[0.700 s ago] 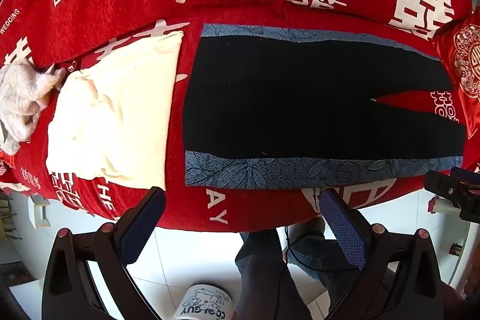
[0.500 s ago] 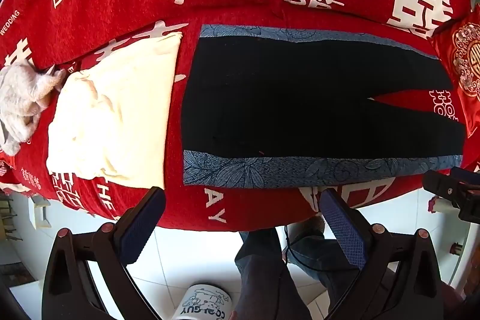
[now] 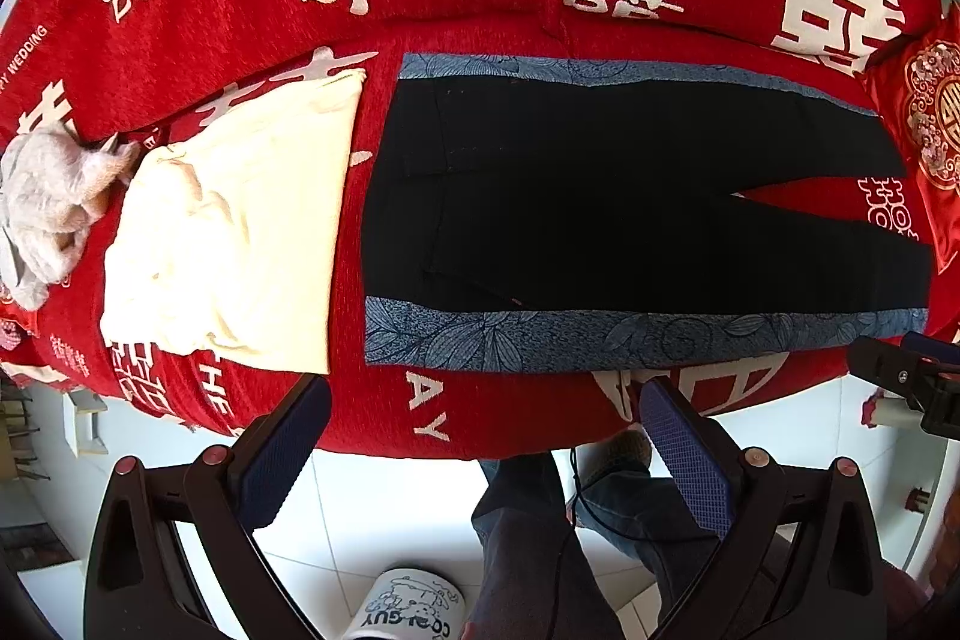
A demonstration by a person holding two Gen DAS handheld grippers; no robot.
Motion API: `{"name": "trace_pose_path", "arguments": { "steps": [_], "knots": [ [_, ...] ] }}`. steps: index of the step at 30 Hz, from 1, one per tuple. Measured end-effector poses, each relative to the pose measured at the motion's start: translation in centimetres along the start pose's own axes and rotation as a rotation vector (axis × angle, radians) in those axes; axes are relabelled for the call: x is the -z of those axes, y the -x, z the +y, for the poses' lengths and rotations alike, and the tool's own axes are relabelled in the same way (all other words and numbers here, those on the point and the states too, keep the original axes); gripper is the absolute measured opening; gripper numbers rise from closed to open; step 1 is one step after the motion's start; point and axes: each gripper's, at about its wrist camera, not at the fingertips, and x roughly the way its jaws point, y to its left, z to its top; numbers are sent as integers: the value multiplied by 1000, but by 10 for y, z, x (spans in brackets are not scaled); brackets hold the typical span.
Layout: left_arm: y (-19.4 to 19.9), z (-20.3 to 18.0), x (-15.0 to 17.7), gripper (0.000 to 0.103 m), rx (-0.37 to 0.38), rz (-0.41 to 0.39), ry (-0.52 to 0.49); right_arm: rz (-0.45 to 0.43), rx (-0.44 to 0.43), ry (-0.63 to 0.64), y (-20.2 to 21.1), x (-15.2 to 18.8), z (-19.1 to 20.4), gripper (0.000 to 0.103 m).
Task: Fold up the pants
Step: 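Move both grippers toward the black trousers lying flat on the bed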
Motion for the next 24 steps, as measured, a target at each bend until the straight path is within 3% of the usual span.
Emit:
{"name": "trace_pose_path", "arguments": {
  "steps": [16, 24],
  "knots": [
    [17, -21, 16, 103, -49, -23, 38, -18, -25, 26, 14, 6, -24, 103],
    [23, -32, 33, 103, -88, 49, 66, -10, -35, 53, 18, 15, -35, 103]
  ]
}}
